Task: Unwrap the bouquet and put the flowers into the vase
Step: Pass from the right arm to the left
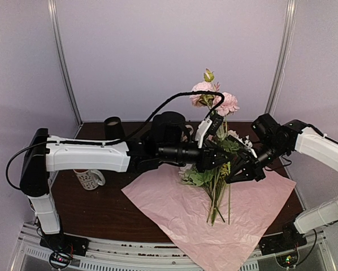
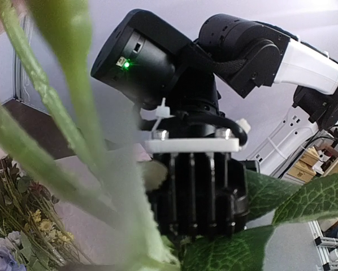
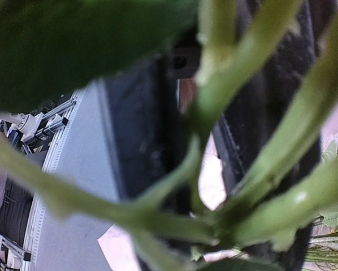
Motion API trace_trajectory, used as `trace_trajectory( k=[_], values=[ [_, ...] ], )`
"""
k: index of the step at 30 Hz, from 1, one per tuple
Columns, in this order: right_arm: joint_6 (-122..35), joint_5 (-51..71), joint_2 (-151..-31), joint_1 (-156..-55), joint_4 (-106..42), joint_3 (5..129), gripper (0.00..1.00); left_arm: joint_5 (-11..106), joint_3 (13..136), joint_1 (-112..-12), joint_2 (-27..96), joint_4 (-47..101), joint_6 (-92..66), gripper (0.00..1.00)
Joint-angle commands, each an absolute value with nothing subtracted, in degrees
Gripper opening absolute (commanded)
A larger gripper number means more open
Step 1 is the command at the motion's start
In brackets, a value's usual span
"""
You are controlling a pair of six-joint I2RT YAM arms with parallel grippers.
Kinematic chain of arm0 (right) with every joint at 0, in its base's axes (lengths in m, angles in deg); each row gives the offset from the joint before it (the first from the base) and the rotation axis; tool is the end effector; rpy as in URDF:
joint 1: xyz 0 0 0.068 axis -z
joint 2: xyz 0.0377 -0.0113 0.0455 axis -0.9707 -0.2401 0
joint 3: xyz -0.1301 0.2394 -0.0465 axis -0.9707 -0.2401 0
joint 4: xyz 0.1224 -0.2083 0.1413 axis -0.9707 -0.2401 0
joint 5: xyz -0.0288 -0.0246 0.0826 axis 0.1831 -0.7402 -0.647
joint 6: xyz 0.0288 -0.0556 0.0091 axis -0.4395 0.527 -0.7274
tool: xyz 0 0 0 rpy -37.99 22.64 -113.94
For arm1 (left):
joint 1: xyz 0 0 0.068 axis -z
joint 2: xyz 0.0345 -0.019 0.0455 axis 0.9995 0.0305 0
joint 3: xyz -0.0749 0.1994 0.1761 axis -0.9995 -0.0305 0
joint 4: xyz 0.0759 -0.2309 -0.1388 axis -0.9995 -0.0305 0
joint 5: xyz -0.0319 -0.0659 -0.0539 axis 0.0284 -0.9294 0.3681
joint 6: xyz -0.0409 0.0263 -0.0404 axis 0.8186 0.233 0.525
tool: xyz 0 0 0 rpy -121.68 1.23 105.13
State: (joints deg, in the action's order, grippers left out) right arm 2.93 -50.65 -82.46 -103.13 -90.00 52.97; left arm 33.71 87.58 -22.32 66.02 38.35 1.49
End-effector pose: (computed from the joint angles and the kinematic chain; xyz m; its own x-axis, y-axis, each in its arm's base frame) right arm 0.1953 0.1502 0.2913 -0.3585 -0.4480 -0.8190 -0.8817 -0.1259 0.4548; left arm 0.1811 -0.4498 0.3083 -0.4865 0.1035 -0.8675 0.8730 0.0958 -0.4782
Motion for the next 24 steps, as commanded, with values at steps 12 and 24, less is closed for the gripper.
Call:
trace_trajectory(
  k=[12, 24],
  values=[
    [5.8, -48.0, -80.0, -98.4, -94.4, 55.6, 0.44, 30.9, 85.6, -25.0, 63.2, 41.5, 1.3, 0.00],
    [32.6, -55.1, -84.7, -74.7, -117.4, 53.5, 0.54, 36.3, 88.5, -30.0, 48.6, 17.1, -10.4, 0.00]
  ],
)
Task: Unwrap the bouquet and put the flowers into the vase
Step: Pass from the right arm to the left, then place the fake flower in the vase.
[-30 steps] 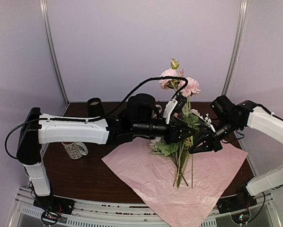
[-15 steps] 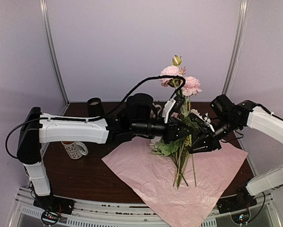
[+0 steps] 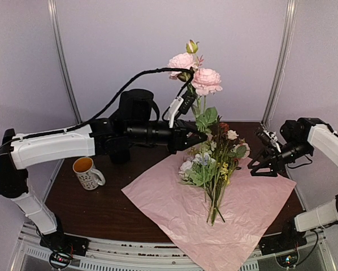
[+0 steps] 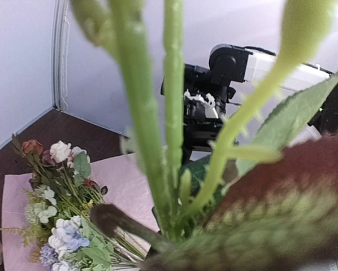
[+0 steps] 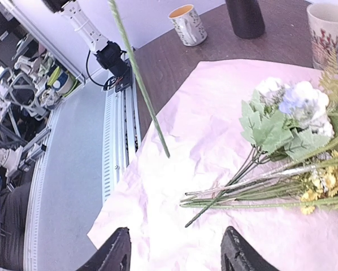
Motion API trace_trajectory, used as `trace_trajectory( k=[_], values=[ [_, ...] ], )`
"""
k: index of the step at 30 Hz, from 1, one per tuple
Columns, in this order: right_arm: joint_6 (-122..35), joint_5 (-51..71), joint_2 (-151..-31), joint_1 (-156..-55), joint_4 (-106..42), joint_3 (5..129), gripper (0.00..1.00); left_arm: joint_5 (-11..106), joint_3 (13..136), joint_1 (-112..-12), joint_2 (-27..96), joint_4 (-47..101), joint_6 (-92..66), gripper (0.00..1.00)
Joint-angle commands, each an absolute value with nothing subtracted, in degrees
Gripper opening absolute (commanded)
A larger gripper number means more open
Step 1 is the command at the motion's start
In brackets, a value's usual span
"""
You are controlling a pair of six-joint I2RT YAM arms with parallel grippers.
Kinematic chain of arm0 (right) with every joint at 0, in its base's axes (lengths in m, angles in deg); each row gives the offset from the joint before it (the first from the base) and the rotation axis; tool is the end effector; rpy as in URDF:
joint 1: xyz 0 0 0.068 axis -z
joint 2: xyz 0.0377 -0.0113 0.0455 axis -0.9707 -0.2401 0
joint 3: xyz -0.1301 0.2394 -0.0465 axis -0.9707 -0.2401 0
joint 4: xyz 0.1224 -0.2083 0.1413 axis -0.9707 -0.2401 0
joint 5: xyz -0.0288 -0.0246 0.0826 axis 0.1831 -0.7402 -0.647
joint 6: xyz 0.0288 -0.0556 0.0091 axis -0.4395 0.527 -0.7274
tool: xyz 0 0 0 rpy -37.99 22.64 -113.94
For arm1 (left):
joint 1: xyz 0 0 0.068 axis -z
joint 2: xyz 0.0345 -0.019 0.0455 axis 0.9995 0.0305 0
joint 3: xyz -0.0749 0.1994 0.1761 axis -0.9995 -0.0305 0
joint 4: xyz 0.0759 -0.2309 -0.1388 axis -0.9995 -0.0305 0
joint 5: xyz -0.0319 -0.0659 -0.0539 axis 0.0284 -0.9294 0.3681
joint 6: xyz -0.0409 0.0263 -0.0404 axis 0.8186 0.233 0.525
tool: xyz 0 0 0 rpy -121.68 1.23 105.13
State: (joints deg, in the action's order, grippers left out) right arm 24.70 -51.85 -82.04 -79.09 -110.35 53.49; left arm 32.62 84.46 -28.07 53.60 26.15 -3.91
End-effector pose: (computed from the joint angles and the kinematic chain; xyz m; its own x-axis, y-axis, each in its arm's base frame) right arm 0.2070 0.0563 0.2905 -0.4552 -0.3334 -0.8256 -0.8893 0.1247 0.4400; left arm 0.1973 -0.3823 0.3573 -0.4349 0.1172 -0.8928 0.8938 0.1770 -0.4121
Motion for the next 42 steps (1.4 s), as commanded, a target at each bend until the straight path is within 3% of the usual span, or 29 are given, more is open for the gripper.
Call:
trace_trajectory(
  k=[1, 8, 13, 16, 20, 33, 42],
  values=[
    [34.3, -54.9, -85.3, -73.3, -118.6, 53.9, 0.54, 38.5, 90.3, -30.7, 48.0, 13.7, -12.3, 0.00],
    [31.9, -54.9, -85.5, -70.4, -114.6, 52.7, 0.49, 56.3, 99.9, -35.7, 43.1, -0.4, -19.0, 0.00],
    [6.5, -49.5, -78.7, -70.4, -91.0, 47.4, 0.47, 66.7, 102.0, -40.9, 40.6, -1.3, -24.1, 0.00],
    [-10.7, -38.2, -70.5, -71.6, -71.4, 42.1, 0.49, 70.7, 102.2, -43.2, 40.4, -1.0, -27.1, 0.00],
    [-13.8, -25.4, -62.7, -75.4, -61.9, 37.8, 0.53, 74.3, 103.4, -45.8, 41.2, 0.2, -30.4, 0.00],
    [-10.6, -25.4, -63.1, -76.5, -64.5, 38.2, 0.56, 71.2, 118.7, -55.2, 50.7, -6.3, -29.4, 0.00],
    [-9.2, -24.6, -63.0, -77.0, -65.5, 38.3, 0.56, 66.3, 113.8, -59.8, 51.4, -4.9, -24.7, 0.00]
  ],
)
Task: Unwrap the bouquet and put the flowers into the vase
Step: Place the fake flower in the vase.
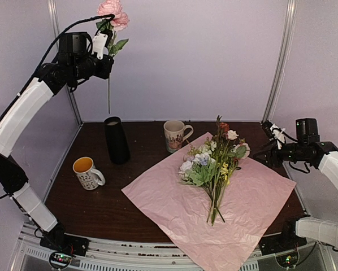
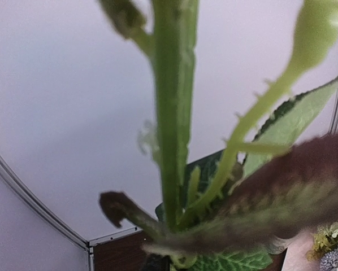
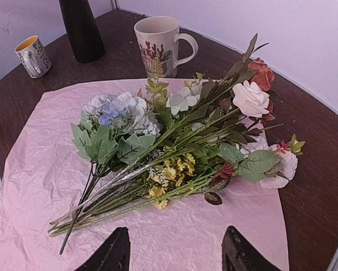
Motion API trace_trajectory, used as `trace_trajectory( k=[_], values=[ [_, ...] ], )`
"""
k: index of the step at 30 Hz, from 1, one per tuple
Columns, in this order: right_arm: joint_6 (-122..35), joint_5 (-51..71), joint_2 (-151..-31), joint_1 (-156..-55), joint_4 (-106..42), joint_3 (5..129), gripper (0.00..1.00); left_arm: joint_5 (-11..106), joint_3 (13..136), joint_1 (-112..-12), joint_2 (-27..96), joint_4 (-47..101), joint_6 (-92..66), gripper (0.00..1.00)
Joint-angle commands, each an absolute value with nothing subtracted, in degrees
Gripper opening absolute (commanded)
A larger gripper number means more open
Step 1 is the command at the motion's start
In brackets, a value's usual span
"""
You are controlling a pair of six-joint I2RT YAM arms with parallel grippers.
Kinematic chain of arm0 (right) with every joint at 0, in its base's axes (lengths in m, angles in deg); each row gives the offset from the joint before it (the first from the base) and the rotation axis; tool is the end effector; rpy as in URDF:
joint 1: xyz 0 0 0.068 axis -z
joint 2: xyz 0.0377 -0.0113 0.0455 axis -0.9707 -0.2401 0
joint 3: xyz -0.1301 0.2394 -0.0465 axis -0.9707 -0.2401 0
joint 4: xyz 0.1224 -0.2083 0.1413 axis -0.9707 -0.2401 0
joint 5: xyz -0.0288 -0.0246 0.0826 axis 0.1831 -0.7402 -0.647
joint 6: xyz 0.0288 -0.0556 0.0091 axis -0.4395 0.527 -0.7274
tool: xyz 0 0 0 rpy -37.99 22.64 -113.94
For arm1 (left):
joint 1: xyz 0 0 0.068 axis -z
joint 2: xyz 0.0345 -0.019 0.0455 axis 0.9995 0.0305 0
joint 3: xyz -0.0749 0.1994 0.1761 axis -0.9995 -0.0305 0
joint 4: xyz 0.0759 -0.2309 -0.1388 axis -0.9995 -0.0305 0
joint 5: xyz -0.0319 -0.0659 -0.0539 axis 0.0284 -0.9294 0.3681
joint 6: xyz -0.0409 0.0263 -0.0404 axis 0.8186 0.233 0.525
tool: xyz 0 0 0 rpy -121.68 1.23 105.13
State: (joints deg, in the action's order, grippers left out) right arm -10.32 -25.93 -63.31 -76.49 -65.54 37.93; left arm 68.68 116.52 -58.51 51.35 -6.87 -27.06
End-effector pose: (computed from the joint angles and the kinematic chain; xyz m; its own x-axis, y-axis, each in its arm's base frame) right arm 0.2118 0.0348 0.2845 -0.3627 -0.3219 -0.8745 -0.7582 0.6476 0.0761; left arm 0.3310 -0.1764 0.5129 -0.1375 0.1349 -0.9813 0.2973 0.9506 0.0890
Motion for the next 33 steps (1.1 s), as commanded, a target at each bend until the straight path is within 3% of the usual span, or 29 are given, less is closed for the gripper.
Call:
trace_trajectory(
  k=[1, 17, 33],
  values=[
    [-9.1, -24.5, -63.0, -77.1, -65.5, 38.4, 0.56, 65.9, 112.7, -60.2, 51.3, -4.3, -24.3, 0.00],
    [-7.6, -23.9, -63.7, -78.2, -66.8, 38.5, 0.56, 57.6, 96.0, -66.5, 53.2, 6.2, -18.3, 0.00],
    [-6.7, -23.8, -64.6, -78.7, -67.5, 38.7, 0.56, 56.9, 93.1, -67.2, 60.3, 7.4, -18.1, 0.00]
  ],
)
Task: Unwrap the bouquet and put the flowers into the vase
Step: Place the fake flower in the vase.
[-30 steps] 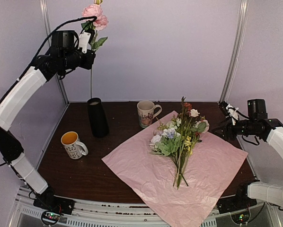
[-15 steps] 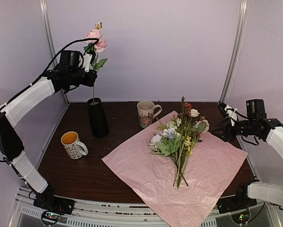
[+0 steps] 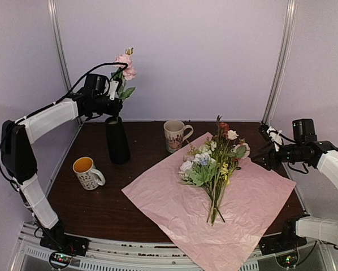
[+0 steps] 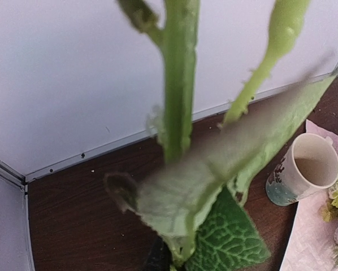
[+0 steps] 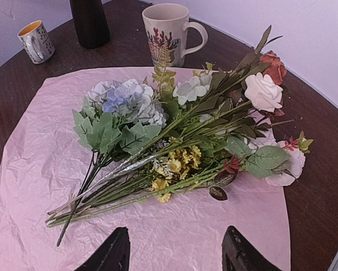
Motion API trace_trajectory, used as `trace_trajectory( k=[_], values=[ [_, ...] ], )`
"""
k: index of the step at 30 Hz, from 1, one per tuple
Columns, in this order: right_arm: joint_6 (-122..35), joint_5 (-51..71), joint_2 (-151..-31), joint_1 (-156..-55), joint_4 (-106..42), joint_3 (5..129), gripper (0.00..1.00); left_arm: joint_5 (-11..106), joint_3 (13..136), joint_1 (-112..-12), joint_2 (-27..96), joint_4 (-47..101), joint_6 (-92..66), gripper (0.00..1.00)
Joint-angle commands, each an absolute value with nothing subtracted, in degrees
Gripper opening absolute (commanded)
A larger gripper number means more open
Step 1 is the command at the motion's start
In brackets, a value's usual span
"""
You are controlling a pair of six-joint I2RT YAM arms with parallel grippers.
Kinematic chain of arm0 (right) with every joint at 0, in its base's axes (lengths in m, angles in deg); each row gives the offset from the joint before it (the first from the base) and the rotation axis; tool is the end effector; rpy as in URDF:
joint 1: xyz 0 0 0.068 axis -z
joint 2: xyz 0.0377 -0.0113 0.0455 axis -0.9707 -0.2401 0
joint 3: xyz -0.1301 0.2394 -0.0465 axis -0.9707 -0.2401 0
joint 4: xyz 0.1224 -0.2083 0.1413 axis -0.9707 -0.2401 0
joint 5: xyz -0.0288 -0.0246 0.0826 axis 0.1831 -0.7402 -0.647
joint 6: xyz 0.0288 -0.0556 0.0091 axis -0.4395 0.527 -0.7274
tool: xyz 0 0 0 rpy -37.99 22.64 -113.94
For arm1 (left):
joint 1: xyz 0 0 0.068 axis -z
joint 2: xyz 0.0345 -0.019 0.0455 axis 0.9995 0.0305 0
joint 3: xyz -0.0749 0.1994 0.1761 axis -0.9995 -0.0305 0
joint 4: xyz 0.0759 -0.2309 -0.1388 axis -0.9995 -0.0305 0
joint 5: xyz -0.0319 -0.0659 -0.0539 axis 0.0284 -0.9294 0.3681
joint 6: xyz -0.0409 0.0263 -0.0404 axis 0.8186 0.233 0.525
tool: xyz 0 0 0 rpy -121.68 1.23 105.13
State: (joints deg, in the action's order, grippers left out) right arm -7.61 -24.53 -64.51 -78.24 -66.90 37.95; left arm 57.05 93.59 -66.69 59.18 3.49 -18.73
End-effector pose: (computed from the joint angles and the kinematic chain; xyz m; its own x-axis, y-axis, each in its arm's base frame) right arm 0.2130 0.0405 0.2781 -0.3600 -0.3716 -0.8557 -0.7803 0.6228 0.0578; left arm 0.4137 -0.1621 0.3319 -0.5029 0.0966 -0.8589 0.3009 0.9511 -0.0693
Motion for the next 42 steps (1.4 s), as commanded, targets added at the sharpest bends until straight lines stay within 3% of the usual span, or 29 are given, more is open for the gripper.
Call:
trace_trajectory(
  k=[1, 3, 6, 16, 29, 37, 42],
  values=[
    [-6.7, -23.9, -64.7, -78.8, -67.6, 38.7, 0.56, 57.0, 93.1, -67.2, 60.5, 7.3, -18.1, 0.00],
    [-6.5, -23.9, -64.8, -79.0, -67.7, 38.8, 0.56, 56.9, 93.1, -67.2, 60.8, 6.9, -18.0, 0.00],
    [-6.3, -23.8, -65.0, -79.3, -68.0, 38.9, 0.56, 56.8, 93.1, -67.2, 60.5, 6.3, -17.7, 0.14],
    [-5.9, -23.6, -65.3, -80.2, -68.3, 39.0, 0.56, 57.6, 89.6, -67.2, 57.3, 8.4, -16.1, 0.25],
    [-5.4, -23.2, -65.8, -81.1, -68.6, 39.1, 0.57, 57.6, 80.4, -67.2, 46.2, 11.8, -13.4, 0.51],
    [-5.6, -22.6, -64.3, -81.2, -68.3, 38.8, 0.57, 62.8, 71.9, -63.6, 33.4, 6.8, -10.5, 0.52],
    [-6.0, -22.7, -65.6, -81.3, -67.9, 38.6, 0.57, 66.4, 67.9, -54.7, 25.0, 4.8, -8.9, 0.51]
  ],
)
